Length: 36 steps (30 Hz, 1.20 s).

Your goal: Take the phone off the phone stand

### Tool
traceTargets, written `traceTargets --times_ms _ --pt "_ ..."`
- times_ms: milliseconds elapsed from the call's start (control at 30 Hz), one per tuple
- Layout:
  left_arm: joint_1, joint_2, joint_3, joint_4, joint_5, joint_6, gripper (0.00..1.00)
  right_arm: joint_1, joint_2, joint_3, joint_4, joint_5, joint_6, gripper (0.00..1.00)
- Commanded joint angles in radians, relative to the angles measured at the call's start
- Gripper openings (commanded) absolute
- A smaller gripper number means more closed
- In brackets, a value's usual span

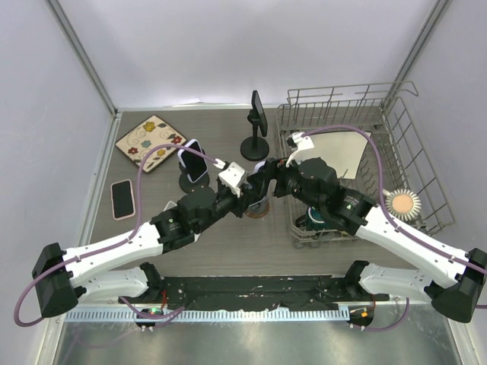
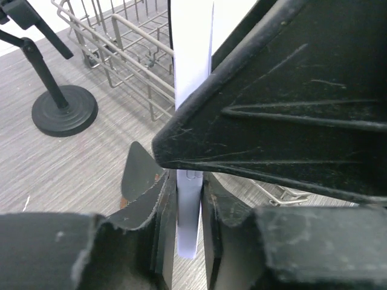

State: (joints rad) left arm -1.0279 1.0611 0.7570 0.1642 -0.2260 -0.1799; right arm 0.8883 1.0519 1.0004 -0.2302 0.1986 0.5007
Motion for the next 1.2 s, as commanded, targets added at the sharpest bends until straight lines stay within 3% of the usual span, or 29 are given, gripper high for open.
traceTargets --times_ms 0,33,100,200,233,333,433,700,933,1033,1167 --pt "-0.006 -0.026 -0.005 0.083 0.010 -0.004 0.19 0.005 -0.035 0.017 0.111 -0.010 0.013 0.01" --pt "-0.006 -0.029 -0.007 0.083 0.013 -0.006 0.09 0.003 -0.035 0.017 0.109 -0.008 0.012 0.04" --pt "-0.006 -0.041 -0.015 0.078 0.005 -0.010 0.01 0.005 -0.041 0.015 0.106 0.002 0.009 0.10" --pt "-0.008 -0.075 -0.015 0.046 -0.018 -0.024 0.00 0.005 -0.053 0.009 0.104 0.019 -0.004 0.35" --pt "-0.006 -0.093 -0.013 0.022 -0.035 -0.032 0.00 0.005 -0.055 0.009 0.098 0.022 -0.017 0.49" --pt "-0.006 -0.136 0.013 -0.067 -0.093 -0.055 0.00 0.005 -0.070 0.018 0.078 0.032 -0.054 0.70" --pt "-0.004 -0.176 0.066 -0.199 -0.150 -0.073 0.00 0.005 -0.107 0.014 0.068 0.058 -0.083 0.81" --pt "0.060 -0.236 0.211 -0.510 -0.227 -0.072 0.00 0.005 -0.214 -0.011 0.013 0.193 -0.191 0.94" --pt "0.146 -0.283 0.277 -0.633 -0.299 -0.073 0.00 0.005 -0.291 -0.040 -0.026 0.295 -0.261 0.96" --pt "0.245 -0.286 0.333 -0.732 -0.308 -0.079 0.00 0.005 -0.311 -0.042 -0.060 0.334 -0.292 0.96" --pt "0.472 -0.280 0.377 -0.854 -0.288 -0.082 0.00 0.005 -0.331 -0.055 -0.089 0.386 -0.315 0.96"
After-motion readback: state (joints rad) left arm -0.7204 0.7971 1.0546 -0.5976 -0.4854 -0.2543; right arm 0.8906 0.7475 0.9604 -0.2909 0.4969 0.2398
